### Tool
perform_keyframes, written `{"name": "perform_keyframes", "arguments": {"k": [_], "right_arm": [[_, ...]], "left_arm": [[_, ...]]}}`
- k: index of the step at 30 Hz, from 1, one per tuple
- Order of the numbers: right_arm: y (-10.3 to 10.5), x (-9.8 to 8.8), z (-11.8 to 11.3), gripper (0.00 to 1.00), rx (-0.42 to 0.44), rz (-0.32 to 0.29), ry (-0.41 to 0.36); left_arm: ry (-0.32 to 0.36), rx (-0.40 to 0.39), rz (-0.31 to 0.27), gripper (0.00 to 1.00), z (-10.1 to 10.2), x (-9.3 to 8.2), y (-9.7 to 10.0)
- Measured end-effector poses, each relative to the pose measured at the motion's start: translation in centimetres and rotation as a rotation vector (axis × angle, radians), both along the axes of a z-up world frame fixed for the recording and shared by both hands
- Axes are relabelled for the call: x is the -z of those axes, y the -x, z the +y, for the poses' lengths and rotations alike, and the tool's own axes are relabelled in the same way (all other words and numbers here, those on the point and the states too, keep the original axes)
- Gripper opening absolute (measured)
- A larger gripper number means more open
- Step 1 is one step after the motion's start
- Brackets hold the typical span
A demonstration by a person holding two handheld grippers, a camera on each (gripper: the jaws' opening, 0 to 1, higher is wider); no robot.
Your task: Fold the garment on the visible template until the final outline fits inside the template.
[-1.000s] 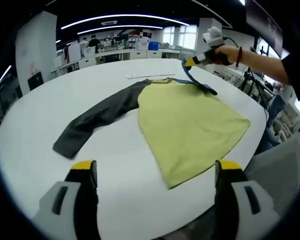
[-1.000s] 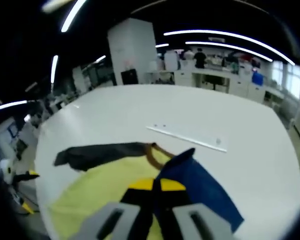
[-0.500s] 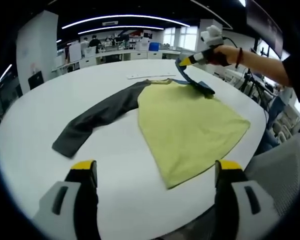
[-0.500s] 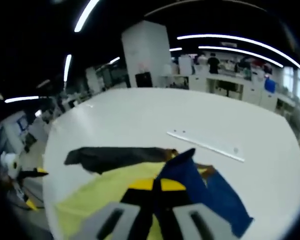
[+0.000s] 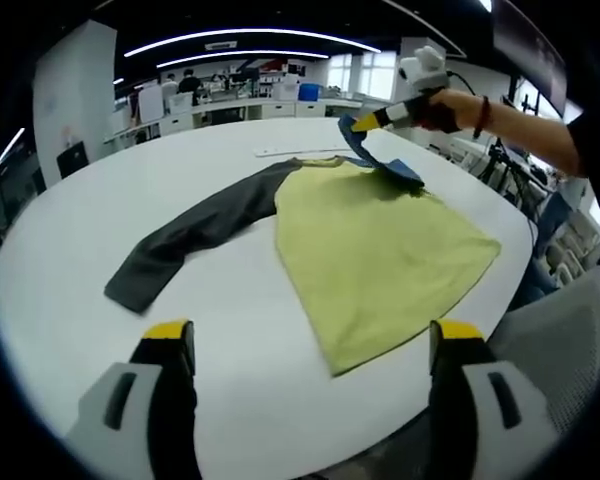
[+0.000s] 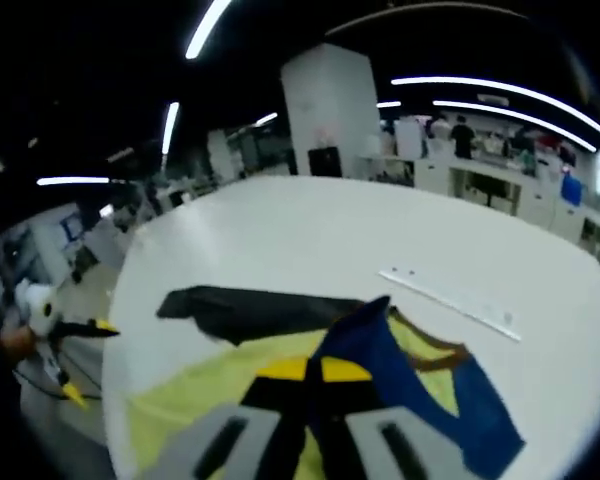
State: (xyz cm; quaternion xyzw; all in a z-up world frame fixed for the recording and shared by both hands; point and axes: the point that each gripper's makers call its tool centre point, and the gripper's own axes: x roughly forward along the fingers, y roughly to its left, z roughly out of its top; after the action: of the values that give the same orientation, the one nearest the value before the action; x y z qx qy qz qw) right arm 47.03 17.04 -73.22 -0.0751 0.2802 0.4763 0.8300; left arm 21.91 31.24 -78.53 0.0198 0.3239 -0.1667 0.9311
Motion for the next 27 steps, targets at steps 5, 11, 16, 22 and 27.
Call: {"name": "perform_keyframes", "arguments": {"k": [5, 11, 16, 22, 27], "right_arm": [[0.5, -0.2, 1.1, 0.00, -0.042, -0.016, -0.019], [1.4, -0.1, 2.1, 0.00, -0.072, -0.019, -0.027], [2.1, 0.1, 2.8, 0.00, -0.108, -0.020, -0.029], [3.2, -0.1, 3.8, 0.00, -0.147, -0.033, -0.041], [3.9, 0.2, 4.4, 0.00, -0.181, -0.036, -0.038]], "left_arm": [[0.003, -0.005, 0.000, 0.95, 0.1, 0.1, 0.1], [0.003, -0.012, 0.003, 0.95, 0.2, 0.2, 0.3], [0.000, -0.019, 0.002, 0.95, 0.3, 0.1, 0.4], [0.001, -0.019, 0.004, 0.95, 0.2, 0.2, 0.4], [0.001, -0.023, 0.004, 0.95, 0.2, 0.3, 0.5]]}}
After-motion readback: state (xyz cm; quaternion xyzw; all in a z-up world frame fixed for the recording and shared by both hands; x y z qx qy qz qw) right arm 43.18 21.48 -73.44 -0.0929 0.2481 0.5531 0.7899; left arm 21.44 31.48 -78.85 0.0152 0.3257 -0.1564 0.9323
